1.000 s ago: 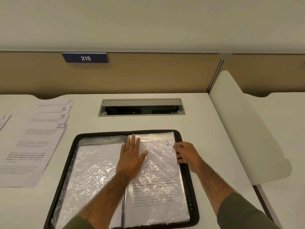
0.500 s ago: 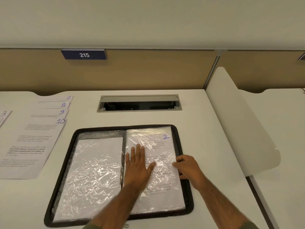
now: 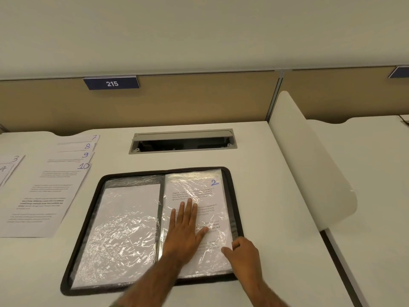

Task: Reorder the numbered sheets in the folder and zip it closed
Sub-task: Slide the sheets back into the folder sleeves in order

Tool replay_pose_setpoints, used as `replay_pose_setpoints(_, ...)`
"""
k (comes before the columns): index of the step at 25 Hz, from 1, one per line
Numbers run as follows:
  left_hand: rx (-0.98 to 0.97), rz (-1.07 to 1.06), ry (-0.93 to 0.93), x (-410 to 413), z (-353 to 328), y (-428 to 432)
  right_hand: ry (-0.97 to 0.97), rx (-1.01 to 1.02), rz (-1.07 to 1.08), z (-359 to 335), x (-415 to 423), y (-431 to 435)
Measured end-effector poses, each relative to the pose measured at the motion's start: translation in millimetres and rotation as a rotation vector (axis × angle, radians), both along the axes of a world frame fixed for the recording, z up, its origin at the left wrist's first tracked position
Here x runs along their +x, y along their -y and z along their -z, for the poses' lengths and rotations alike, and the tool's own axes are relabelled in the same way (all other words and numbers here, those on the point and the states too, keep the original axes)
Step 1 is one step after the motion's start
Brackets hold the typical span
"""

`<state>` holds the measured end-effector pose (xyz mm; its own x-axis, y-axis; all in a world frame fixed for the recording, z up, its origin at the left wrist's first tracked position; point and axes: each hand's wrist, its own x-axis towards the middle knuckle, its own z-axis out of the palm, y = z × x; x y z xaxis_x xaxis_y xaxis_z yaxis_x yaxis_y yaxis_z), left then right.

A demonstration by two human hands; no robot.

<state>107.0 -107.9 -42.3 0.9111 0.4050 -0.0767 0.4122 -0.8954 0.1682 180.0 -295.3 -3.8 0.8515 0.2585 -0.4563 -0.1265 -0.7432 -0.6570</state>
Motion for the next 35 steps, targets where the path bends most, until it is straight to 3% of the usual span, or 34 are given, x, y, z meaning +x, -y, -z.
replay_pose_setpoints(3,0.023,-0.028,-0.001,-13.1,-5.2,-12.9,-0.082,0.035,0.116,-0.6,-14.4,10.0)
replay_pose_setpoints(7,0.091,-0.052,0.016,-41.2,-6.4,-45.6,0.018,0.062,0.164,-11.2,-33.0,4.6)
replay_pose_setpoints(10,0.126,-0.087,0.046,-73.6,-7.8,-83.7,0.258,0.068,0.139,-29.1,-59.8,-18.2)
replay_pose_setpoints(13,0.182,-0.139,0.073,-117.8,-11.6,-131.2,0.536,0.034,-0.016,-42.2,-100.1,-60.2)
replay_pose_setpoints(21,0.220,-0.157,0.095,-229.6,-21.8,-229.7,0.951,-0.130,-0.341,-39.6,-208.3,-186.4)
replay_pose_setpoints(25,0.241,-0.140,0.084,-269.8,-25.9,-257.0,0.872,-0.262,-0.415,-34.1,-248.2,-238.3)
replay_pose_setpoints(35,0.132,-0.148,0.045,-304.7,-8.7,-268.2,0.712,-0.281,-0.729,10.6,-290.4,-277.4)
